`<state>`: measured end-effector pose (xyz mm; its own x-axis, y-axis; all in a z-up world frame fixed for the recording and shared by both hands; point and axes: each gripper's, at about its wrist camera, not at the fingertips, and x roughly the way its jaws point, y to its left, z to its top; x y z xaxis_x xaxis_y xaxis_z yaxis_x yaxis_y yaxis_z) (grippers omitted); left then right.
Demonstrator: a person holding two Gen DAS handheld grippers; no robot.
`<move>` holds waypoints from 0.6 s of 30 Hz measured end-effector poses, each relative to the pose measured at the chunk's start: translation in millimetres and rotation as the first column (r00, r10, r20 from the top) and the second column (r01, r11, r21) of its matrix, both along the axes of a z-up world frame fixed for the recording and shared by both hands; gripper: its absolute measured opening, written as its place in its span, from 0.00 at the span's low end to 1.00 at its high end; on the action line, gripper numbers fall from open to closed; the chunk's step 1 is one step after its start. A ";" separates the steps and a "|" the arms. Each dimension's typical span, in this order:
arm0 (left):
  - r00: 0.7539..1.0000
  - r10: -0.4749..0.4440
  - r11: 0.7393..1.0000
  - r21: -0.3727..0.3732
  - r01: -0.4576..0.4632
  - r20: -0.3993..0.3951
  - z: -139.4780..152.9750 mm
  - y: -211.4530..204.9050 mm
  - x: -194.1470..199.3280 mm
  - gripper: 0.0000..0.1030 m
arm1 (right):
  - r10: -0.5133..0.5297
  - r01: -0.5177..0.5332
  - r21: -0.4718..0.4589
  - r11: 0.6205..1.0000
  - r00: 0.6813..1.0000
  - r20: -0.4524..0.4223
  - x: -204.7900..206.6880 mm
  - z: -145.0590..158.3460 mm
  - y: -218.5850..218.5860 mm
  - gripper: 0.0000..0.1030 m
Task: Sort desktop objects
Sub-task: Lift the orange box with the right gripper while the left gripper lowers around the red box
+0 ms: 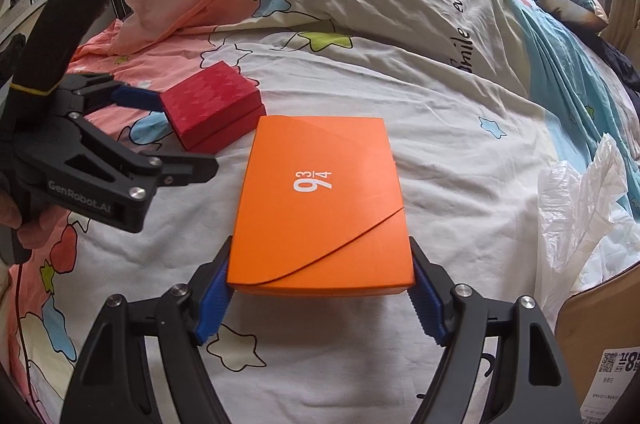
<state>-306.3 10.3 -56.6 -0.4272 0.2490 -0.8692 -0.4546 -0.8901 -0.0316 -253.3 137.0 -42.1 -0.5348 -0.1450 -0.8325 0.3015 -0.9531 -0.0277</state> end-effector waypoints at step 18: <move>0.999 -0.040 0.992 -0.117 0.041 0.013 -5.0 13.9 5.4 0.71 | 0.003 -0.003 0.009 1.000 1.000 0.009 3.2 -12.4 2.2 0.72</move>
<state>-300.9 24.3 -61.6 -0.4092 0.1617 -0.8980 -0.4906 -0.8688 0.0671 -250.1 139.1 -54.5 -0.5269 -0.1385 -0.8386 0.3044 -0.9520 -0.0340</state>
